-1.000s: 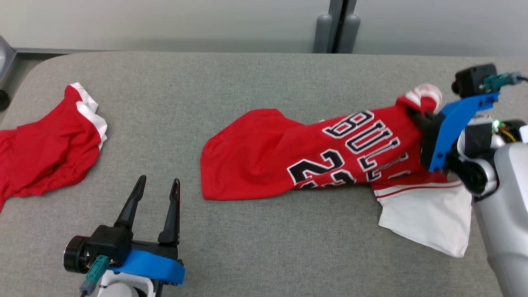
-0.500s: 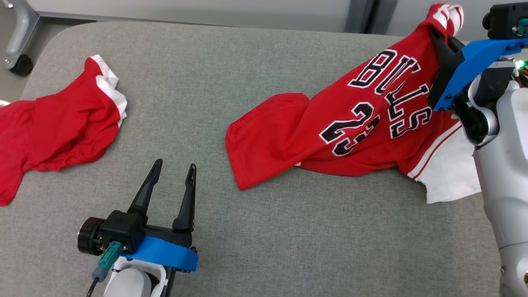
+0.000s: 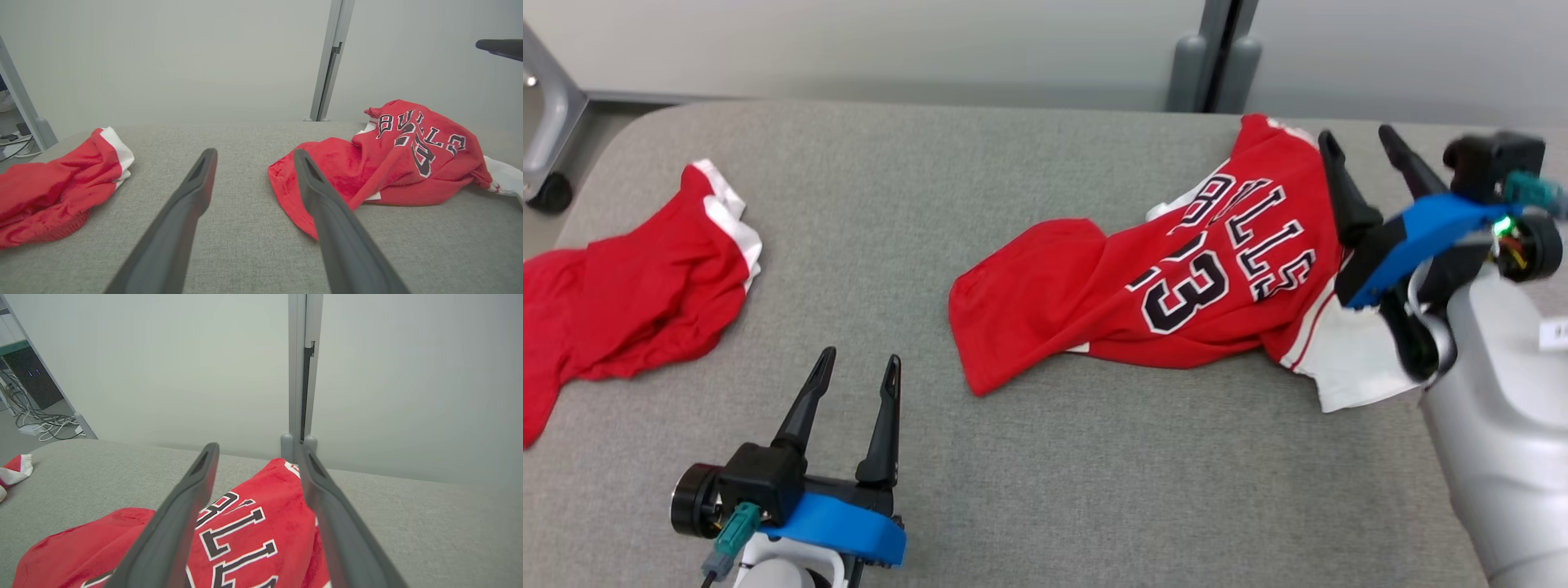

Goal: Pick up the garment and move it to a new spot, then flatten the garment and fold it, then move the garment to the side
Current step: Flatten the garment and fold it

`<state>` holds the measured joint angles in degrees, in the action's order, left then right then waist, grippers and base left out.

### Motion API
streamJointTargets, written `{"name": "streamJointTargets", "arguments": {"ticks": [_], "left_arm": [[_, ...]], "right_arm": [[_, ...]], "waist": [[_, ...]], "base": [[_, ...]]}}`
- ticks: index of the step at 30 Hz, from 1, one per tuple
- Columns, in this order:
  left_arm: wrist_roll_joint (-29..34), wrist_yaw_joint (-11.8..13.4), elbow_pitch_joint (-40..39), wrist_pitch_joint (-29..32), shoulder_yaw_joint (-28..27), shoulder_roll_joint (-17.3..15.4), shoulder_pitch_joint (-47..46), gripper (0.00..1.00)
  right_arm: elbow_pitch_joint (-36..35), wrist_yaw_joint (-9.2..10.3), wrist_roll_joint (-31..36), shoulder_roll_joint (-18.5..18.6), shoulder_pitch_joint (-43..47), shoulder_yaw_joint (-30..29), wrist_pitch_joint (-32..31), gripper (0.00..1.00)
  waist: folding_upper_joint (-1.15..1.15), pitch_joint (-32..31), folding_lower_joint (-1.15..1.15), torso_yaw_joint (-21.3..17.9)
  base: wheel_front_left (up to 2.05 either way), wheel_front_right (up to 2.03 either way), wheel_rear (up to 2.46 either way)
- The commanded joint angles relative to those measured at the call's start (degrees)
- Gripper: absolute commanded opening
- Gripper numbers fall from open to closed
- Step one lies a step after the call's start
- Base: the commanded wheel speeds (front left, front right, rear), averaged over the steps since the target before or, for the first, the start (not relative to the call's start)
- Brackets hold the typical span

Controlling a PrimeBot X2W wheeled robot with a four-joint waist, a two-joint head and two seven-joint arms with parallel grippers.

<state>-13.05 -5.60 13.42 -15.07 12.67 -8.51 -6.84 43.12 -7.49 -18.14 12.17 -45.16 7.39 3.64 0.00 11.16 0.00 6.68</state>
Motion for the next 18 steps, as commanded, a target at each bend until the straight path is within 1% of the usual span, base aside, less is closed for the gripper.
{"name": "streamJointTargets", "arguments": {"ticks": [1, 3, 7, 13, 18], "left_arm": [[0.1, 0.1, 0.1, -0.1, -0.2, -0.2, 0.6, 1.00], [-0.2, 0.2, 0.4, -0.1, -0.3, -0.3, 1.3, 1.00], [-0.6, 0.6, 0.9, -0.1, -0.8, -0.6, 3.0, 1.00], [-1.3, 1.6, 0.9, -0.1, -2.0, -1.3, 5.1, 1.00], [-1.9, 2.2, 0.8, -0.1, -3.0, -1.6, 6.7, 1.00]], "right_arm": [[-1.1, -0.01, -0.4, 0.3, 2.3, 0.2, 1.5, 1.00], [-4.8, -0.01, -0.9, 0.0, 6.0, 0.9, 6.4, 1.00], [-11.8, -0.01, -0.6, -0.8, 15.6, 0.5, 10.3, 1.00], [-22.9, -0.01, 1.8, -5.5, 29.2, -4.6, 11.4, 1.00], [-29.4, -0.01, 4.0, -8.0, 36.9, -6.3, 8.8, 1.00]], "waist": [[0.00, -2.0, 0.00, -1.7], [0.00, -3.3, 0.00, -2.6], [0.00, -5.7, 0.00, -4.8], [0.00, -8.1, 0.00, -7.7], [0.00, -9.6, 0.00, -8.9]], "base": [[0.00, 0.00, 0.00], [0.00, 0.00, 0.00], [0.00, 0.00, 0.00], [0.00, 0.00, 0.00], [0.00, 0.00, 0.00]]}}
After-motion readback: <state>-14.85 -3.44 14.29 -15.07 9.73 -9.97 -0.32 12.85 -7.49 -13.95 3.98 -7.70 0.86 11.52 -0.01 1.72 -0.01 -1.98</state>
